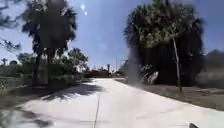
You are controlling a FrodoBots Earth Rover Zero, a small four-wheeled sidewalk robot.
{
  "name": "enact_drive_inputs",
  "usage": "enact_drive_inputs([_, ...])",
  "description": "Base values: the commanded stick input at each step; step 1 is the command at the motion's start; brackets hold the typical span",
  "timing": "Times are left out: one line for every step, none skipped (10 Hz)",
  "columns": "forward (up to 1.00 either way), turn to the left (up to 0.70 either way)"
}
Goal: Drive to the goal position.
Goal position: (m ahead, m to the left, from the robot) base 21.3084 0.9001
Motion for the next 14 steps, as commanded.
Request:
enact_drive_inputs([0.70,0.00])
enact_drive_inputs([0.70,0.00])
enact_drive_inputs([0.70,0.00])
enact_drive_inputs([0.70,0.00])
enact_drive_inputs([0.70,0.00])
enact_drive_inputs([0.70,0.01])
enact_drive_inputs([0.70,0.14])
enact_drive_inputs([0.70,0.08])
enact_drive_inputs([0.70,0.00])
enact_drive_inputs([0.70,0.00])
enact_drive_inputs([0.70,0.08])
enact_drive_inputs([0.70,0.09])
enact_drive_inputs([0.70,0.01])
enact_drive_inputs([0.70,0.08])
